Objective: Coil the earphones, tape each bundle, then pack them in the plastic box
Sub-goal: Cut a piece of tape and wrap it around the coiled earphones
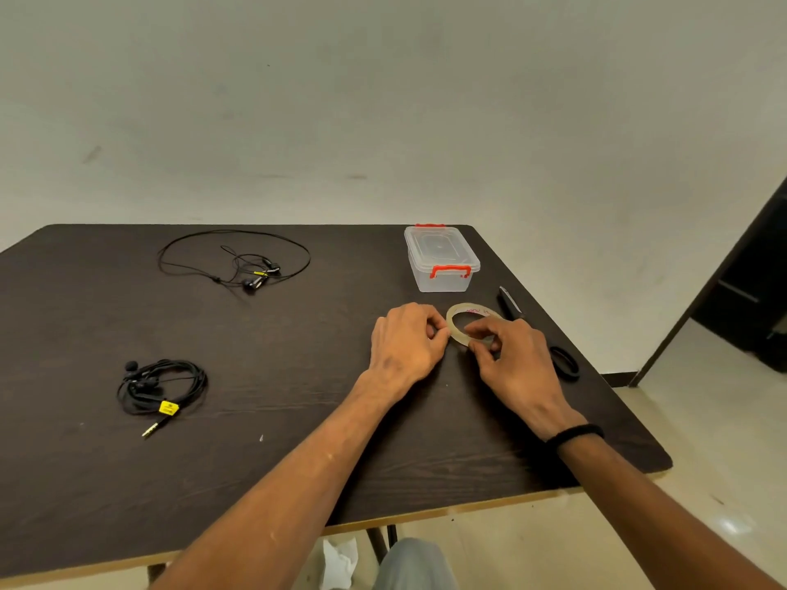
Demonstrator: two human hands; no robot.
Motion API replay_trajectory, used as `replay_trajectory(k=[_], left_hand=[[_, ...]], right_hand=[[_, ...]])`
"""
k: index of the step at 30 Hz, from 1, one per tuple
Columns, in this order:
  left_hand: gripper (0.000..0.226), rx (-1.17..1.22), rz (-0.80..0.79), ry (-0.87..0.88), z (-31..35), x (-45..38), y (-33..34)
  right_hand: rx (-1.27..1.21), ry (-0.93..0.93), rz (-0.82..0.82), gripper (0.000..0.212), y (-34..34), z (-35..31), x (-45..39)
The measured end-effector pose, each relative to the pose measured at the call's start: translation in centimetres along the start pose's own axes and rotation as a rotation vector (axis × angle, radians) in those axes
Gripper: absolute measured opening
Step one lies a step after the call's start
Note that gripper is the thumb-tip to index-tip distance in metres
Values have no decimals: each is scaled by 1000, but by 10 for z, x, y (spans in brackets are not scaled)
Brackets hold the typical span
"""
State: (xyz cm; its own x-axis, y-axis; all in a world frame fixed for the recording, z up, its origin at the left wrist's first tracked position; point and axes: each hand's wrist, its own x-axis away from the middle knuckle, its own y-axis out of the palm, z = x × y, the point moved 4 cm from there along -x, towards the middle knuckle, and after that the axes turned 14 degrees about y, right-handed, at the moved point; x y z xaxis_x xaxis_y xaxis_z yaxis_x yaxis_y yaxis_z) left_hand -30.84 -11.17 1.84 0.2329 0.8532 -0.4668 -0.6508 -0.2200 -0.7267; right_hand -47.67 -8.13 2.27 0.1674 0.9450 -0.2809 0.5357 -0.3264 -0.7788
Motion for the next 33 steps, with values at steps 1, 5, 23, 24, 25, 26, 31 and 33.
replay_trajectory(k=[1, 5, 23, 24, 25, 26, 31, 33], left_hand=[[9, 1, -8, -2, 0, 0, 0], [8, -15, -30, 14, 4, 3, -4], [3, 3, 1, 1, -36, 18, -35], [4, 1, 2, 9, -35, 19, -35], [6, -2, 2, 16, -35, 19, -35], [7, -7, 2, 23, -35, 20, -35], [11, -19, -12, 52, -35, 22, -35], [11, -17, -15, 57, -35, 23, -36]], right_hand=[[0, -1, -4, 30, 0, 0, 1], [-2, 3, -8, 29, -4, 1, 4], [142, 85, 109, 27, -56, 25, -12], [183, 144, 120, 23, -62, 32, -14], [219, 210, 86, 19, -66, 39, -16], [251, 265, 33, 16, -68, 44, -16], [373, 313, -73, 14, -72, 51, -13], [428, 360, -97, 19, -77, 50, -14]])
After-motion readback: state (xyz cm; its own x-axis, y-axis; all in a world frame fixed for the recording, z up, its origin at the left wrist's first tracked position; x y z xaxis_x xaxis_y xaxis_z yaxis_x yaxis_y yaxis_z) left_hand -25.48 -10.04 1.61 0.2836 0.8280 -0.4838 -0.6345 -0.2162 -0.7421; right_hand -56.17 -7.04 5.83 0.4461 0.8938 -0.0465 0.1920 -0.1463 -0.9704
